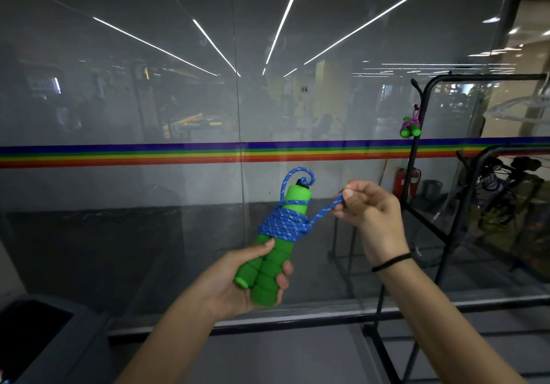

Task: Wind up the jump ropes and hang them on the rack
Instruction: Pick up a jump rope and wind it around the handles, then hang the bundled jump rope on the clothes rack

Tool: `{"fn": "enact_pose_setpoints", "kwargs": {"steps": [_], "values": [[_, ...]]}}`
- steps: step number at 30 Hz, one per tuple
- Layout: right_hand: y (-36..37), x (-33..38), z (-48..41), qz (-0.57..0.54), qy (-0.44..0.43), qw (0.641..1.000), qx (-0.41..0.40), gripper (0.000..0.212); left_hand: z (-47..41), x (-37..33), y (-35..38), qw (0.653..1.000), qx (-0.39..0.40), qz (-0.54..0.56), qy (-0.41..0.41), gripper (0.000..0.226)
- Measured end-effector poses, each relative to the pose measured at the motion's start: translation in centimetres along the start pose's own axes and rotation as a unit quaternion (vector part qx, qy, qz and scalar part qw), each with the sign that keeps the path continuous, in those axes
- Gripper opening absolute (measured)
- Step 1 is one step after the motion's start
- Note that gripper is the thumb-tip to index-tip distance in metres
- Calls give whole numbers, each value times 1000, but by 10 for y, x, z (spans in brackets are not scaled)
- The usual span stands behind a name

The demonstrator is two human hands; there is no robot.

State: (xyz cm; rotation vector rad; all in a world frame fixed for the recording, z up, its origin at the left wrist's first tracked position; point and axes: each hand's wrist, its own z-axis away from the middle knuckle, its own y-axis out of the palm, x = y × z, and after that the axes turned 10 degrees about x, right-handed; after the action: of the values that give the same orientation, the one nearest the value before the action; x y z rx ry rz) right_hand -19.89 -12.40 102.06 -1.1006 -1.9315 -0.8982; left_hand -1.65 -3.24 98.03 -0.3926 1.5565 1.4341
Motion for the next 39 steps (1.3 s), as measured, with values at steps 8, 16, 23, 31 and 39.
{"fn": "enact_pose_setpoints", "kwargs": {"steps": [8,16,23,31,39], "values": [[9,4,16,118,-45,976,176,12,-7,19,-9,999,-27,41,13,30],[36,-22,26,231,-50,951,200,12,-43,37,-12,903,-212,-365,83,60],[36,-40,38,254,-49,955,149,8,-58,44,-25,932,-206,-295,43,31],[16,-38,45,294,-29,947,126,11,-78,61,-35,915,-130,-381,30,43],[-31,-32,6,375,11,922,100,10,-135,49,-22,921,-79,-378,48,82]]}}
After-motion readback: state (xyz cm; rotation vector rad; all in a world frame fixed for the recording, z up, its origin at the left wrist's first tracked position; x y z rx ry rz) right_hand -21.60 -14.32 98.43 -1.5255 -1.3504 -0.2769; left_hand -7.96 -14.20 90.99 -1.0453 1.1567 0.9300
